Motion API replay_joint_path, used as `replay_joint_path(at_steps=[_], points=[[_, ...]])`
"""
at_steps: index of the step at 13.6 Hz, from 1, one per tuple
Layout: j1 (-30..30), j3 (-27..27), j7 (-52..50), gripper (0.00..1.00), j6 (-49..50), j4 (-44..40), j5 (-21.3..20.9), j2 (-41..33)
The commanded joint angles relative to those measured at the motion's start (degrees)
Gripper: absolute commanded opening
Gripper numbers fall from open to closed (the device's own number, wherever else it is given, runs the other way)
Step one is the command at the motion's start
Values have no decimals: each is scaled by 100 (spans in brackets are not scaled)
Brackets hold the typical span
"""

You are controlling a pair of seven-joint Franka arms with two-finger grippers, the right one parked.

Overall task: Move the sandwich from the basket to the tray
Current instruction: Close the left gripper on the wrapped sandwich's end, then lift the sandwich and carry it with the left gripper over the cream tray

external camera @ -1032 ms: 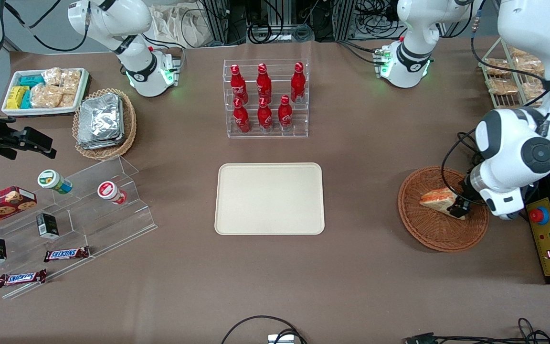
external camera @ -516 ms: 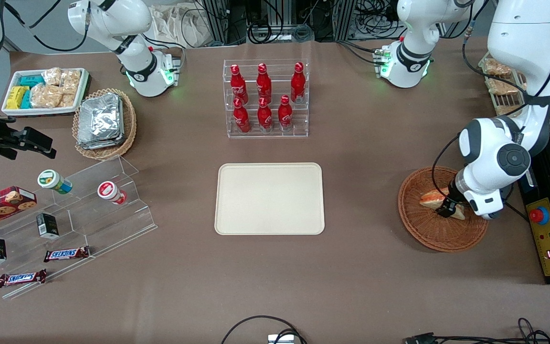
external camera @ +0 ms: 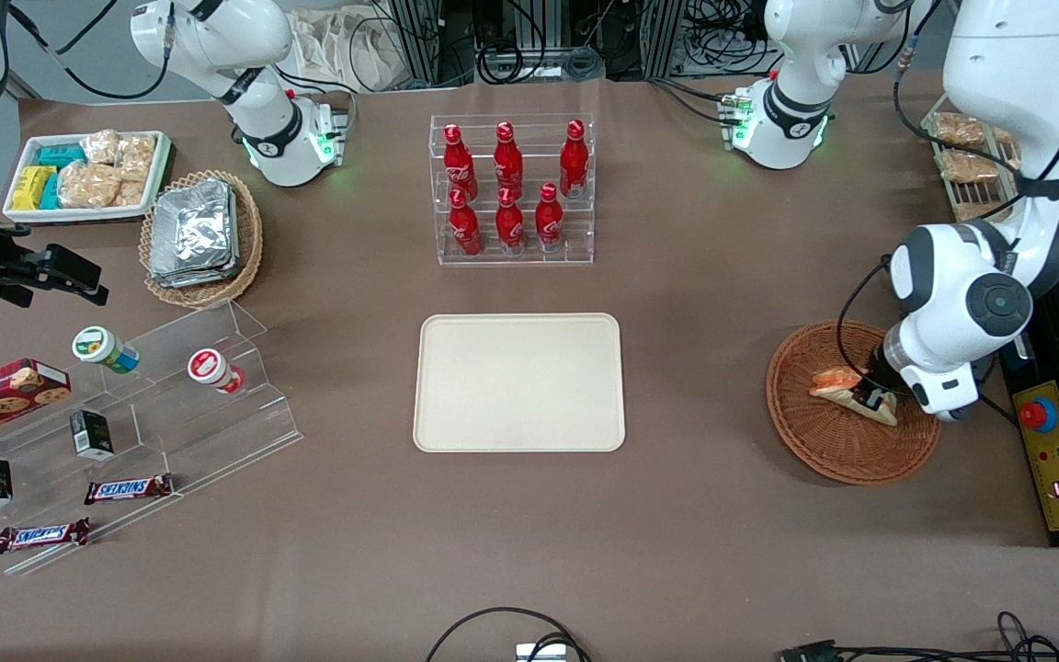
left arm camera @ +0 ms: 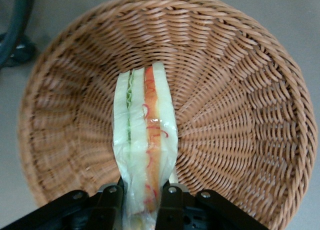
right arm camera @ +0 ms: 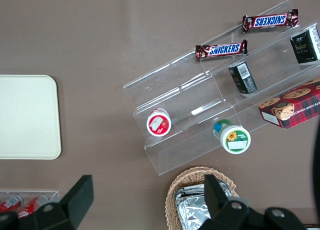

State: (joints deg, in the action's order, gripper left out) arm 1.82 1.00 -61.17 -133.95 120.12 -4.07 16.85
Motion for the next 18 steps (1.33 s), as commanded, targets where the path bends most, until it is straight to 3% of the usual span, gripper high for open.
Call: replay_joint_path(at_steps=[1, 7, 10, 12, 15, 18], points=[[-59, 249, 218, 0, 1192, -417, -268, -612], [-129, 1778, 747, 0, 3681, -2465, -278, -621], [-147, 2797, 791, 0, 3631, -2511, -296, -569], [-339, 3177, 765, 0, 3517, -2494, -304, -342], [-797, 3178, 773, 0, 3140, -2441, -374, 308], [-1069, 3178, 677, 0, 2508, -2441, -848, 976]])
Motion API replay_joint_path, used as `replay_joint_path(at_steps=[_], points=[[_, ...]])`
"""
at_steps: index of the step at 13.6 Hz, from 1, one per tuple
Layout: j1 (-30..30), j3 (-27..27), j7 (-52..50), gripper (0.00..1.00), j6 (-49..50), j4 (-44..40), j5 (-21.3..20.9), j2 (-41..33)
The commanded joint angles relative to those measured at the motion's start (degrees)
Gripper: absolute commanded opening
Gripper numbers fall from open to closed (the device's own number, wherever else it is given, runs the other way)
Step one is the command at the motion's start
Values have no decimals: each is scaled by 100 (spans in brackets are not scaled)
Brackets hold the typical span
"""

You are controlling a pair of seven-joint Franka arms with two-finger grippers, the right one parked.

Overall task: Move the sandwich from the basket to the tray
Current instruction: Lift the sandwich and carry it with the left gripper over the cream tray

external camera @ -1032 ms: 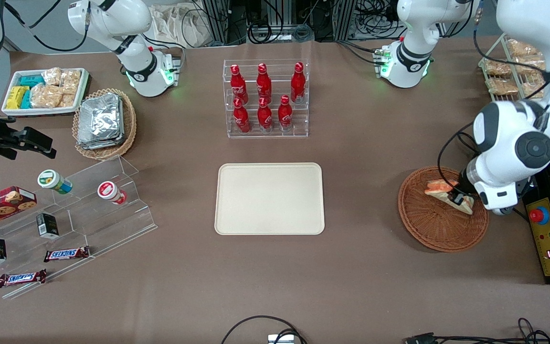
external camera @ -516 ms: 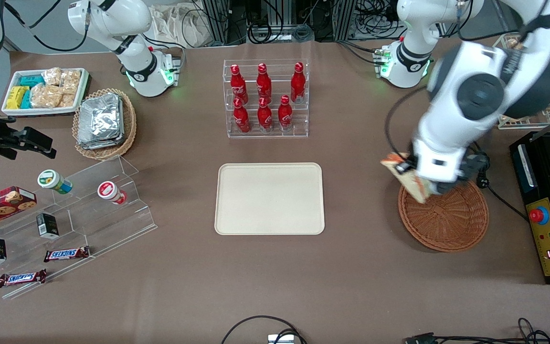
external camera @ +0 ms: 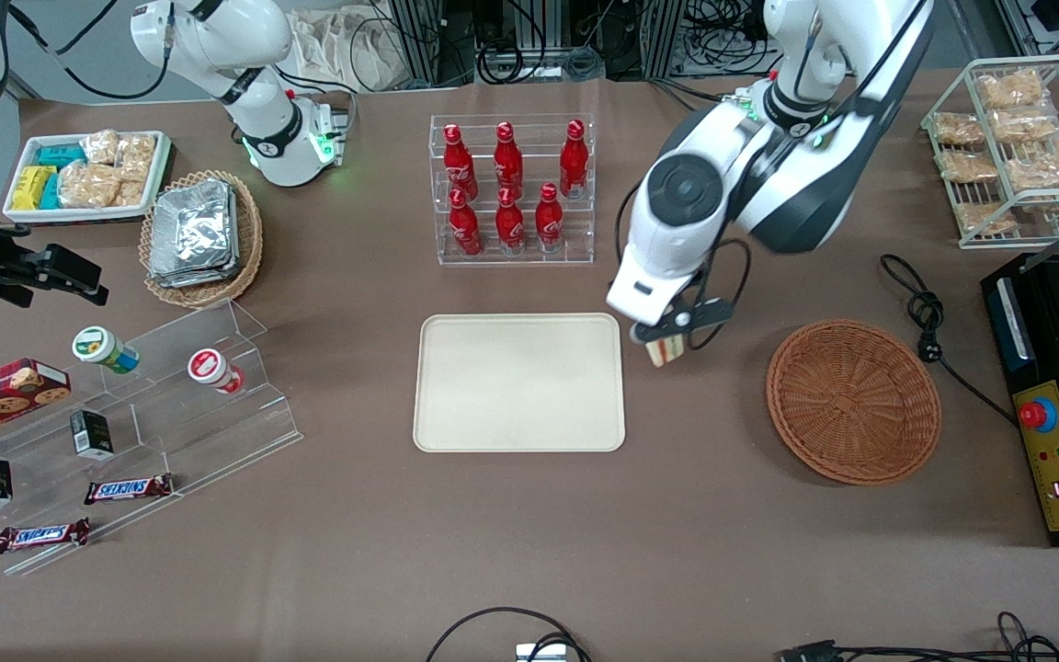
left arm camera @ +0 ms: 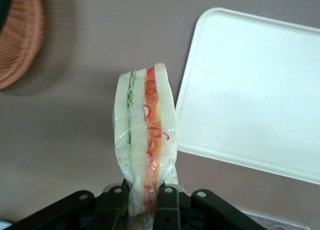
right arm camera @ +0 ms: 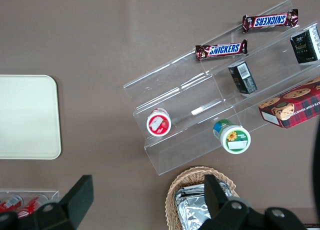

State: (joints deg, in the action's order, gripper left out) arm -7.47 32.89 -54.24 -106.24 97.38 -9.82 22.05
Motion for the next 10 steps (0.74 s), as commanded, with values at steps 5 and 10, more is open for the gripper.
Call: replay_joint_path(at_steps=[5, 10], points=[[-658, -28, -946, 0, -1195, -97, -1353, 1098], [-703, -46, -1106, 8, -1759, -115, -2226, 1548]])
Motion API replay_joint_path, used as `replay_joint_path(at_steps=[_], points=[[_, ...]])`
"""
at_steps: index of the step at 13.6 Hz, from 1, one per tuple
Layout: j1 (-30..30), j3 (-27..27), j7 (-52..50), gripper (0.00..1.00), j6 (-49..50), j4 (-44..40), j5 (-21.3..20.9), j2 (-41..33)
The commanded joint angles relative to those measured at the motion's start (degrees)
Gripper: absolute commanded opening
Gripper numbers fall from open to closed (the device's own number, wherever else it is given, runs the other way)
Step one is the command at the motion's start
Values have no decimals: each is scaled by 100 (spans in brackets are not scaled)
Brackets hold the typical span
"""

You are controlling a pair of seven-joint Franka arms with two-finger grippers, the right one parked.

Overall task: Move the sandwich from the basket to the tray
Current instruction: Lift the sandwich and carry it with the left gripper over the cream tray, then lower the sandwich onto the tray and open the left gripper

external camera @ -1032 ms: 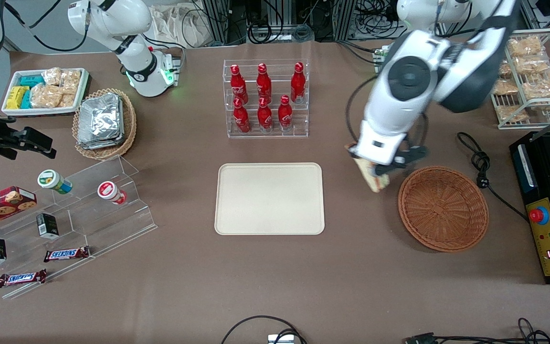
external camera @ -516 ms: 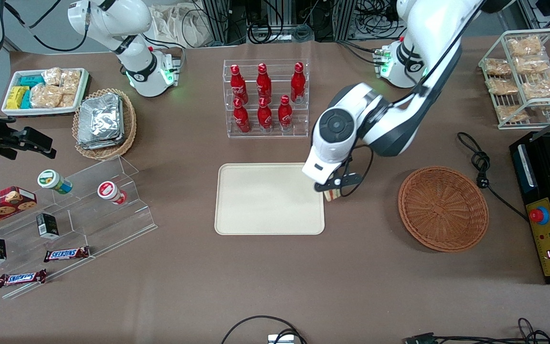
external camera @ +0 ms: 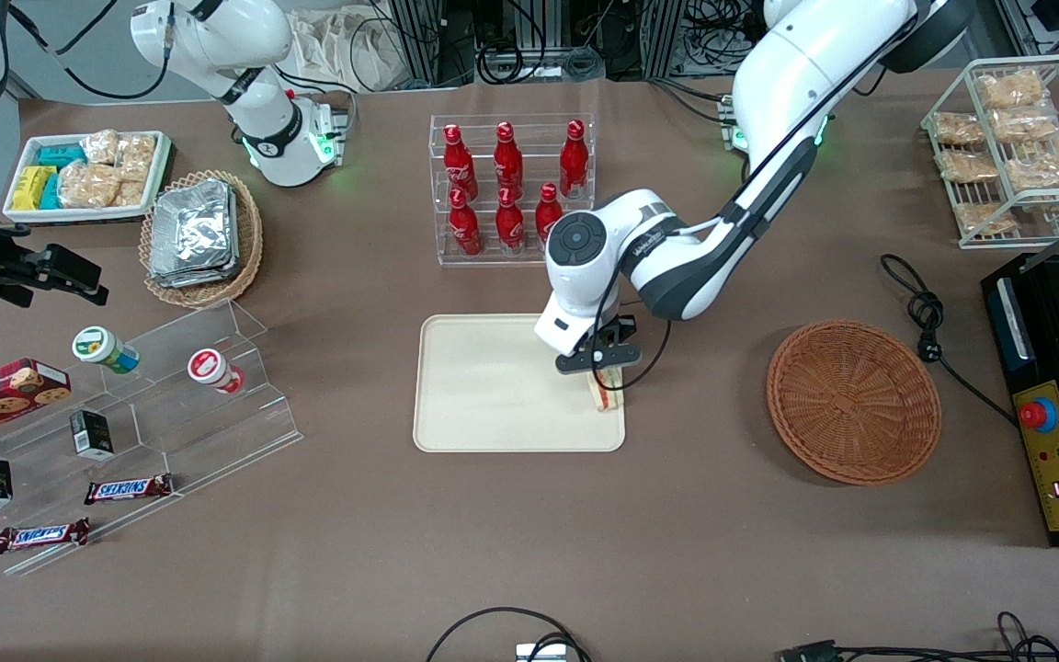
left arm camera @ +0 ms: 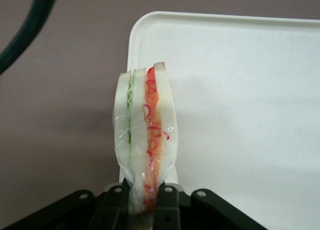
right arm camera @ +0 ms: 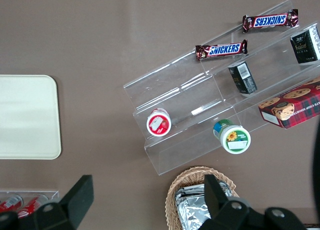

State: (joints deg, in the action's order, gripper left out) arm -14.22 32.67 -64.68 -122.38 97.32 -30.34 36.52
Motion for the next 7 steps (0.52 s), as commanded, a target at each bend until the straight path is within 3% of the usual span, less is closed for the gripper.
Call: replay_joint_path(at_steps=[1, 4, 5, 6, 7], points=[[-28, -24, -62, 10, -216, -108, -174, 119], [-28, -24, -44, 20, -348, -126, -217, 207], [-19, -24, -44, 29, -470, -91, -279, 224], [-19, -24, -44, 40, -515, -99, -288, 285], [-19, -24, -44, 69, -533, -108, -297, 338]])
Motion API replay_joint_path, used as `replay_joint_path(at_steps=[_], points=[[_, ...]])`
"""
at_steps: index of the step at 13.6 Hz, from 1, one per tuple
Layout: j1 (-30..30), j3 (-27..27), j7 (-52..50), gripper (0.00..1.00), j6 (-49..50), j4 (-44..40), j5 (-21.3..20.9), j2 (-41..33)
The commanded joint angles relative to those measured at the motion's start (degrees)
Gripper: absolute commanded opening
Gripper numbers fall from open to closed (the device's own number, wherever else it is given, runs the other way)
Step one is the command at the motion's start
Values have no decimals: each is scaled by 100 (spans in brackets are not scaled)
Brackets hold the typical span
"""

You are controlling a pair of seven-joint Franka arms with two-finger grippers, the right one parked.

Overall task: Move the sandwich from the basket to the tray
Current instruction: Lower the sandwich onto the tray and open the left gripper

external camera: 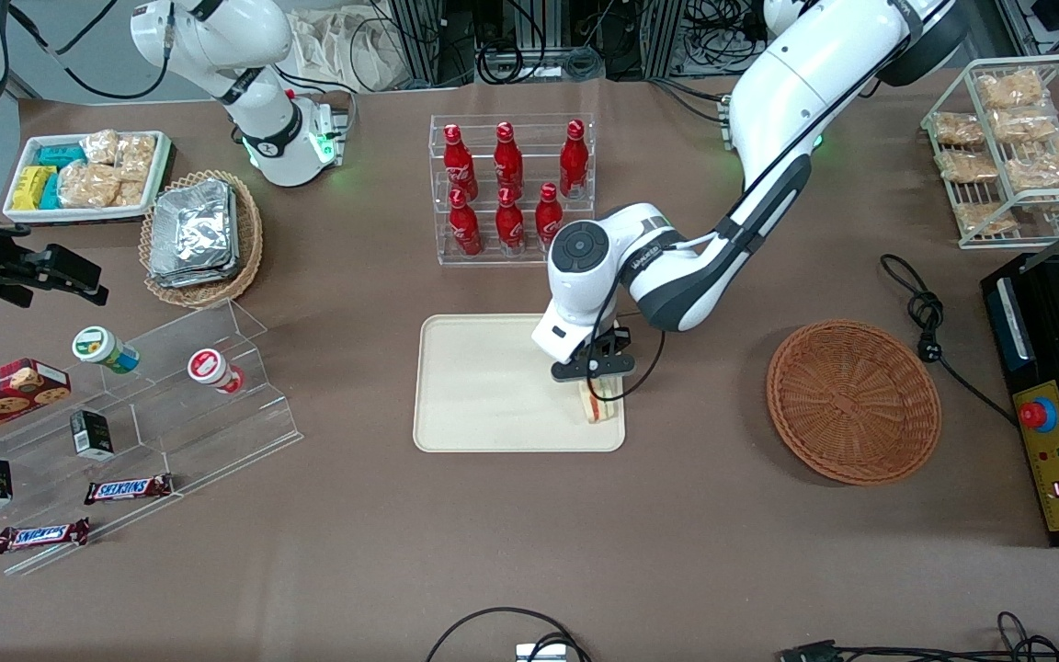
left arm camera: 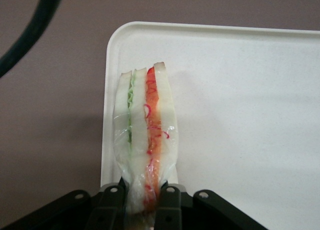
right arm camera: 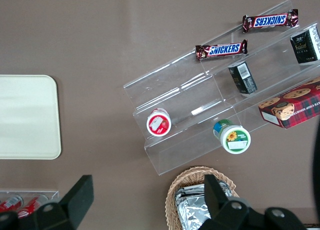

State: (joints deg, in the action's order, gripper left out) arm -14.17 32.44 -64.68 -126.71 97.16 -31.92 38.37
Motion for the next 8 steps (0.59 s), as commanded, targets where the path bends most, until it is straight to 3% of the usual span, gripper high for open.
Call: replay_joint_path(at_steps=[1, 6, 8], points=[[-24, -1, -53, 100, -100, -110, -174, 153], [20, 25, -62, 100, 320, -136, -78, -276], [116, 34, -10, 100, 550, -128, 359, -784]])
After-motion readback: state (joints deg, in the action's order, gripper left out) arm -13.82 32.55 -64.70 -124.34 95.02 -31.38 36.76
